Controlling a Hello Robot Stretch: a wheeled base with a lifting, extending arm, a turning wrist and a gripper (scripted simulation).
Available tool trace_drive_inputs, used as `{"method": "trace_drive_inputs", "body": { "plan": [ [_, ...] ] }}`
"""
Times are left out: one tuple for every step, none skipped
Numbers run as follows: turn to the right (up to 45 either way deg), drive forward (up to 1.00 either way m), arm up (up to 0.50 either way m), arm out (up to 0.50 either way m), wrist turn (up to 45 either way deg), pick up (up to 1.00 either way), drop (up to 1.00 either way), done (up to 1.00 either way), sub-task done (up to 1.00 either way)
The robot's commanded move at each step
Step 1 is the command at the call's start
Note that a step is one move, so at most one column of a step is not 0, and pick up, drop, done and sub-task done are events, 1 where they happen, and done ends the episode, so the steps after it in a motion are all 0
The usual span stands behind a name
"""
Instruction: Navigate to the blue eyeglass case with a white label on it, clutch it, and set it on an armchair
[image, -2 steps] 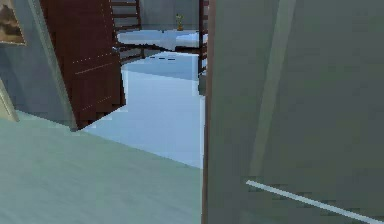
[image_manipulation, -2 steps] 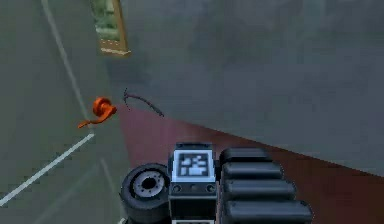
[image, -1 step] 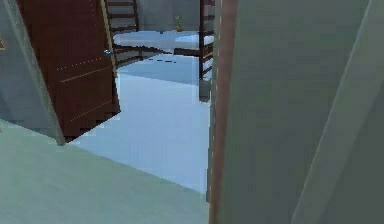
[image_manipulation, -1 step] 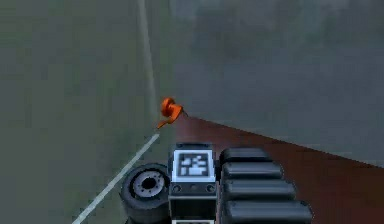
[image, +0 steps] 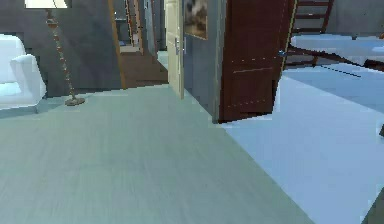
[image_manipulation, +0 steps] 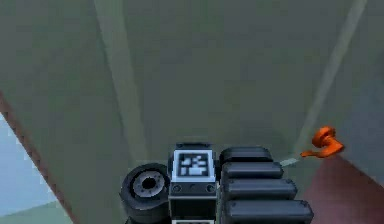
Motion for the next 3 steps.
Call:
{"method": "trace_drive_inputs", "body": {
  "plan": [
    [-15.0, 0.0, 0.0, 0.0, 0.0, 0.0, 0.0, 0.0, 0.0],
    [0.0, 0.3, 0.0, 0.0, 0.0, 0.0, 0.0, 0.0, 0.0],
    [-33.0, 0.0, 0.0, 0.0, 0.0, 0.0, 0.0, 0.0, 0.0]
  ]
}}
